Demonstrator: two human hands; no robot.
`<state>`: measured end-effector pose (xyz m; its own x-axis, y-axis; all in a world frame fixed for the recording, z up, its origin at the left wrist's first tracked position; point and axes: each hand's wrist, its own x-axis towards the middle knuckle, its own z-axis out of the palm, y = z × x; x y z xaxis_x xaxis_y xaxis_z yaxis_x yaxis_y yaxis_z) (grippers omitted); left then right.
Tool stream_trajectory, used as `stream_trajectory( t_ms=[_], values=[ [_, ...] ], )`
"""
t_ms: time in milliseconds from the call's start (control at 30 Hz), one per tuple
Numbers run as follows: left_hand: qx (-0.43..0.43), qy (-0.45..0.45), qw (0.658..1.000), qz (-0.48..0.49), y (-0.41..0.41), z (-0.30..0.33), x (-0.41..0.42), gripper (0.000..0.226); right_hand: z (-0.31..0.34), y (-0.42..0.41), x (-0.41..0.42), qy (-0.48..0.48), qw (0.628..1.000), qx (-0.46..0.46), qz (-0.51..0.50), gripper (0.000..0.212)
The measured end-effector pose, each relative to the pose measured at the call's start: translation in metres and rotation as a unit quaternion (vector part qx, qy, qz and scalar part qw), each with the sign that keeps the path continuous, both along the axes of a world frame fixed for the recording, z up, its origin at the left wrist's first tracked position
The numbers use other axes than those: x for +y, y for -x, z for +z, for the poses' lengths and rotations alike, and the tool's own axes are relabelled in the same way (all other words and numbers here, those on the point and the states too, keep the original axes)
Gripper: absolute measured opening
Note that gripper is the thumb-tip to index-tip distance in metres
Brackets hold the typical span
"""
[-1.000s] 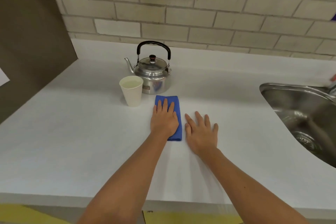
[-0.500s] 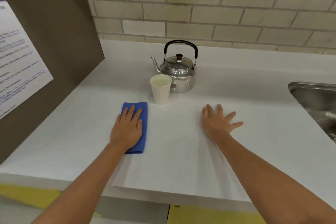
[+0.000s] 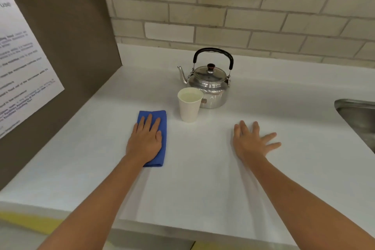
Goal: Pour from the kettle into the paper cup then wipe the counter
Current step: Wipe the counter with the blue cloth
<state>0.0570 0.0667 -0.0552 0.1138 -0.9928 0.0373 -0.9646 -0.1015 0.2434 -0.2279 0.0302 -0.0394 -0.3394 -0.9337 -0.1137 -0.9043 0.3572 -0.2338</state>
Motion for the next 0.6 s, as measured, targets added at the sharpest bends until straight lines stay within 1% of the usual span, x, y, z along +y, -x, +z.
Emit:
stream_trajectory(
  t_ms=[133, 300, 533, 600],
  values=[
    [0.009, 0.000, 0.999, 0.032, -0.024, 0.002, 0.015, 0.051, 0.001, -0.001, -0.004, 0.014, 0.999, 0.008, 0.032, 0.052],
    [-0.002, -0.016, 0.998, 0.055, -0.028, 0.005, -0.028, 0.052, -0.002, -0.007, -0.017, 0.014, 0.999, 0.006, 0.035, 0.052],
    [-0.044, -0.004, 0.999, -0.003, -0.019, 0.009, -0.105, 0.051, -0.011, -0.015, -0.029, 0.027, 0.999, 0.029, 0.004, 0.051],
    [-0.043, -0.015, 0.999, -0.017, -0.015, 0.010, -0.123, 0.051, -0.011, -0.016, -0.030, 0.032, 0.999, 0.037, 0.001, 0.050]
  ],
)
